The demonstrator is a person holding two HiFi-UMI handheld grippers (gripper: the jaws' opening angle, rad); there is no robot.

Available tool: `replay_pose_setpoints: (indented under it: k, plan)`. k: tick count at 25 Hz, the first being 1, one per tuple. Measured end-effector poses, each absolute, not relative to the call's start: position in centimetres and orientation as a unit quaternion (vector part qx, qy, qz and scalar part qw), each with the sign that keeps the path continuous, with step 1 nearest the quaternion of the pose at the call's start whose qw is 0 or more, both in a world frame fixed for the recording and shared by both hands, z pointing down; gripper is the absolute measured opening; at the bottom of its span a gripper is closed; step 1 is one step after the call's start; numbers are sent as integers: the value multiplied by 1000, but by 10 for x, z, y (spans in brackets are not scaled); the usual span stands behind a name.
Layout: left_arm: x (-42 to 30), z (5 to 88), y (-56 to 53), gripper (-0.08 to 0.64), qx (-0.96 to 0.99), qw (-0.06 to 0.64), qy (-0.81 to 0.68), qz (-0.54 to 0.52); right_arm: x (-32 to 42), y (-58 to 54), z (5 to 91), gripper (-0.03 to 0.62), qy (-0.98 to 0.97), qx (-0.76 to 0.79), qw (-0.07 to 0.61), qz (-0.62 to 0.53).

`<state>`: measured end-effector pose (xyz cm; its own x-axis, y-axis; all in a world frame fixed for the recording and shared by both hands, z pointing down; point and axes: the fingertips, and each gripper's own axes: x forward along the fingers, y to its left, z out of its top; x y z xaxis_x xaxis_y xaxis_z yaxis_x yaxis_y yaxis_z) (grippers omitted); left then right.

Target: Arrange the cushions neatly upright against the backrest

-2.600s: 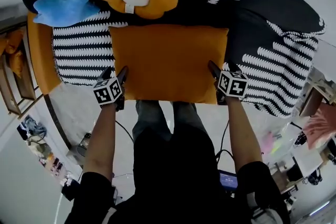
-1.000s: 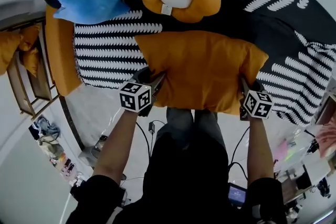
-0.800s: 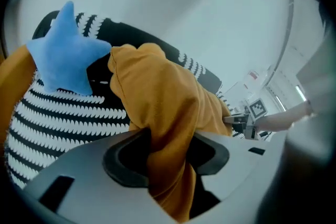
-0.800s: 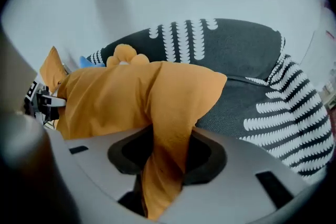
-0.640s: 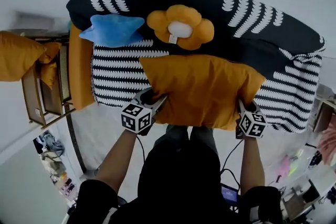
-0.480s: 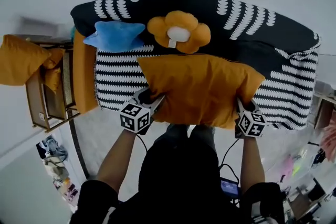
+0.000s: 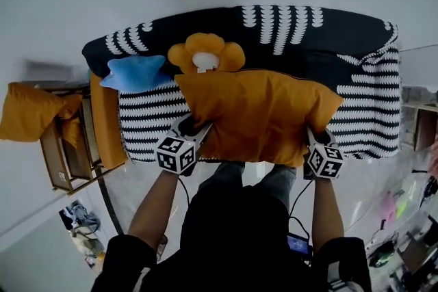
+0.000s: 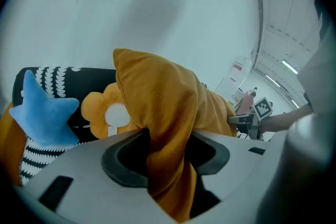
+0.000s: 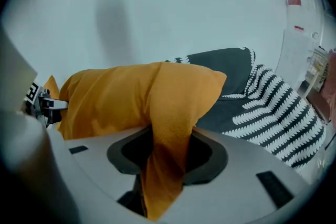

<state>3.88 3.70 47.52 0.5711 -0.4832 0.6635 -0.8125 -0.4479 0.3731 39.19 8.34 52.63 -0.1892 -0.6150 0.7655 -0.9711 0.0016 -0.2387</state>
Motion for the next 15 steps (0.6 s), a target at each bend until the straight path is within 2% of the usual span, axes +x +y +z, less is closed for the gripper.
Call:
replay_pose_setpoints:
  k: [7, 15]
  plan:
    - [156, 489, 8, 221, 822, 340, -388, 241, 510, 67, 529, 181, -661, 608, 222, 380]
    - [275, 489, -29, 228, 806, 339, -440, 204, 636, -9, 513, 183, -703, 576, 235, 345]
